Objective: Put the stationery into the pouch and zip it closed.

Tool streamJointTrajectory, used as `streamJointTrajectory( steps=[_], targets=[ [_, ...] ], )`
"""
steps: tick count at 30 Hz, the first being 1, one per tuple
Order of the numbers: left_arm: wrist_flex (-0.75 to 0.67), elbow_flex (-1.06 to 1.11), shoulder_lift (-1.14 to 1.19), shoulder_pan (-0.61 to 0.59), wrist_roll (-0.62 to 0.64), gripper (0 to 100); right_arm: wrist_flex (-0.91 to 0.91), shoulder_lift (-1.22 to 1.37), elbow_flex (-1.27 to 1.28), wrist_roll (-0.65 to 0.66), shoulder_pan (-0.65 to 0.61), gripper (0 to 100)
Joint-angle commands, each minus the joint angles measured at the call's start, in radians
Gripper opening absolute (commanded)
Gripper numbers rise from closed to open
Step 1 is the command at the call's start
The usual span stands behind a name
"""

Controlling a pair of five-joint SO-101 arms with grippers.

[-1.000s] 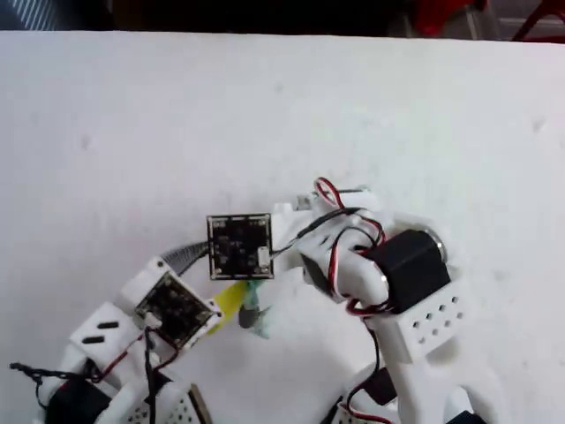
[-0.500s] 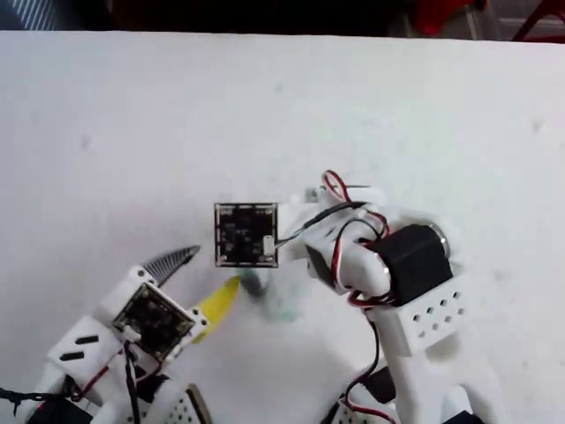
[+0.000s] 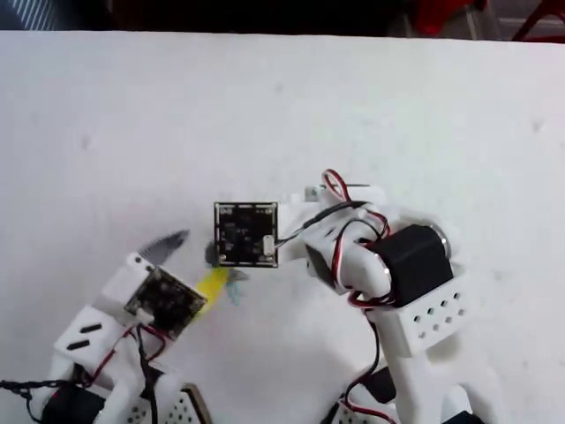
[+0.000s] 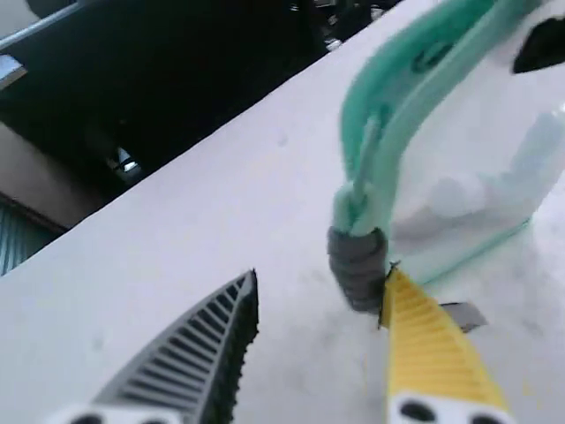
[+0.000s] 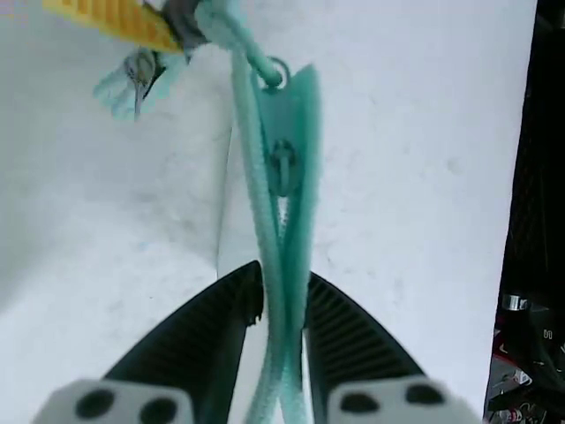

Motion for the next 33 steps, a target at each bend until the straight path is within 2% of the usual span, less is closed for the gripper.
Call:
streamJointTrajectory(
  steps=[1,8,14,17,21,23,25,28,33],
  targets=[
    [-0.037,-0.064,0.01,-0.145,-0.087,24,-0.013,-0.013,-0.063,0.011,0.033,1.8],
    [0.075,-0.313,0.01,-0.185,-0.14,24,-0.016,-0.01,-0.074,0.012,0.041,1.8],
    [-0.005,-0.296,0.01,-0.188,-0.14,24,-0.016,-0.013,-0.074,0.012,0.039,1.8],
    [-0.095,-0.187,0.01,-0.189,-0.135,24,-0.012,-0.015,-0.074,0.012,0.039,1.8],
    [-0.387,0.109,0.01,-0.266,-0.133,24,-0.007,-0.064,-0.074,0.011,0.001,1.8],
    [-0.485,0.227,0.01,-0.288,-0.133,24,-0.012,-0.087,-0.074,0.011,-0.008,1.8],
    [-0.466,0.267,0.01,-0.288,-0.138,24,-0.033,-0.093,-0.071,0.011,-0.005,1.8],
    [-0.353,0.242,0.01,-0.277,-0.169,24,-0.045,-0.084,-0.066,0.011,-0.002,1.8],
    [-0.25,0.224,0.01,-0.124,-0.187,24,-0.045,-0.028,-0.068,0.009,-0.008,1.8]
  ],
)
